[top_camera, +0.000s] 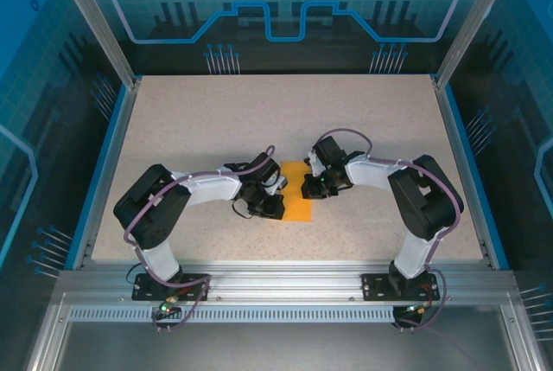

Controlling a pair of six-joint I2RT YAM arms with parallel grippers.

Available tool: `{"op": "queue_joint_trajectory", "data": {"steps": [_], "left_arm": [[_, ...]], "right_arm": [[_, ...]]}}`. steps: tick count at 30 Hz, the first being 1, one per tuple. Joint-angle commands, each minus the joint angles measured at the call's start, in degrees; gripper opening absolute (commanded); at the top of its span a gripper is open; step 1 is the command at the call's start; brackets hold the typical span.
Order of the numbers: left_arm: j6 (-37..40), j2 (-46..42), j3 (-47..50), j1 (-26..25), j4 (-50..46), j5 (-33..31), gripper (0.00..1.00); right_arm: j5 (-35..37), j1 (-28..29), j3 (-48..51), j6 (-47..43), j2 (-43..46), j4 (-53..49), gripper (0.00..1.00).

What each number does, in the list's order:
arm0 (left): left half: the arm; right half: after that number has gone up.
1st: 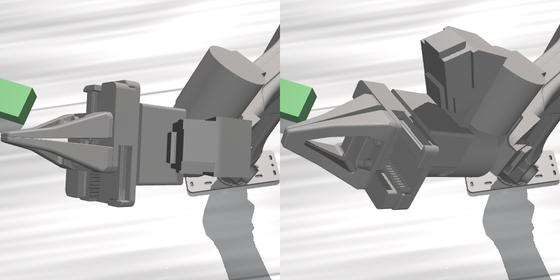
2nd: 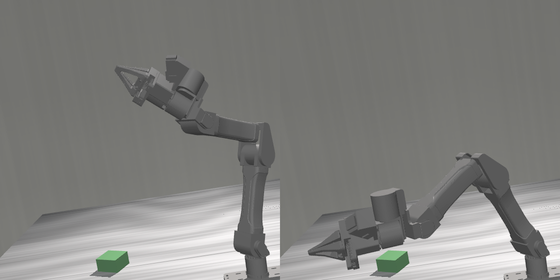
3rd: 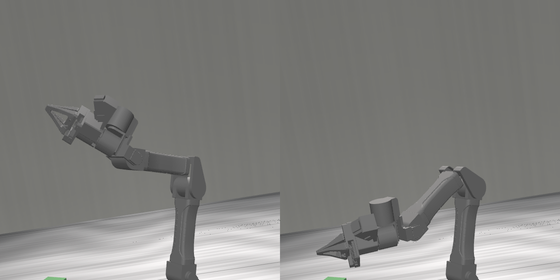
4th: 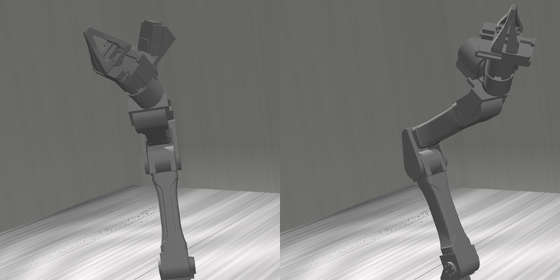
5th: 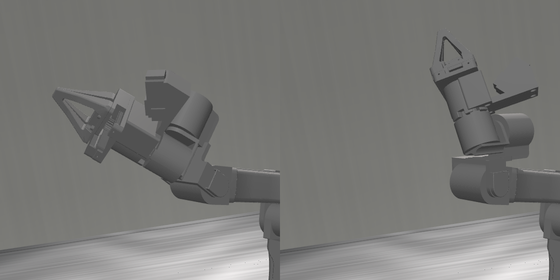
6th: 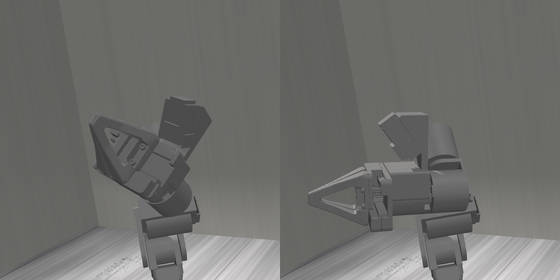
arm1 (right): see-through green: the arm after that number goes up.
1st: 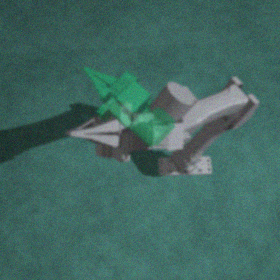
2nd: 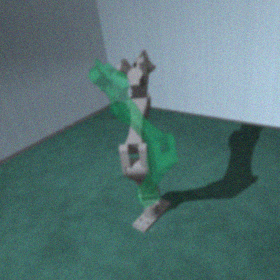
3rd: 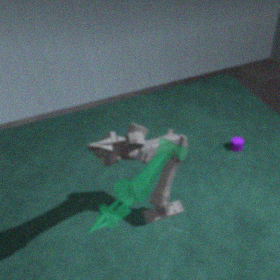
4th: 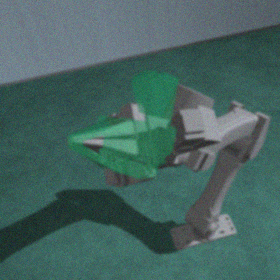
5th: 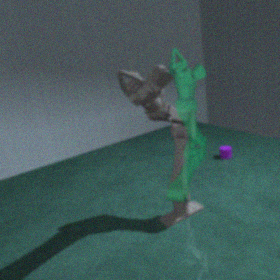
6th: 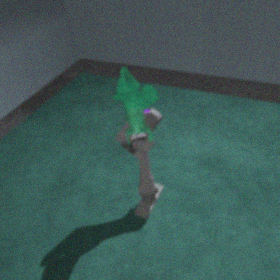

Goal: Fold a paper plane with a square sheet of paper (fold left side to right side)
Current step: Fold the triangle a second time at the center of the table.

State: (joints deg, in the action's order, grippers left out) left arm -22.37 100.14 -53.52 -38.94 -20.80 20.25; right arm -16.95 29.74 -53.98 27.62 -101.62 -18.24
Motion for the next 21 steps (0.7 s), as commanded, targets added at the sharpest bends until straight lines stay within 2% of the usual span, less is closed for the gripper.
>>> {"op": "queue_joint_trajectory", "data": {"steps": [1, 11, 21], "left_arm": [[0.4, -1.4, -3.6, 0.1, -2.3, 3.1, 0.12], [2.3, 5.2, -9.8, 0.0, -2.3, 6.9, 0.12], [3.7, 8.6, -11.3, 0.1, -3.7, 4.8, 0.12]], "right_arm": [[2.0, 0.5, 0.0, 0.4, -2.6, -4.1, 0.00], [1.4, 0.5, -0.1, 0.5, -3.4, -4.2, 0.00], [1.7, 0.5, -0.5, 0.4, -4.1, -4.8, 0.00]]}}
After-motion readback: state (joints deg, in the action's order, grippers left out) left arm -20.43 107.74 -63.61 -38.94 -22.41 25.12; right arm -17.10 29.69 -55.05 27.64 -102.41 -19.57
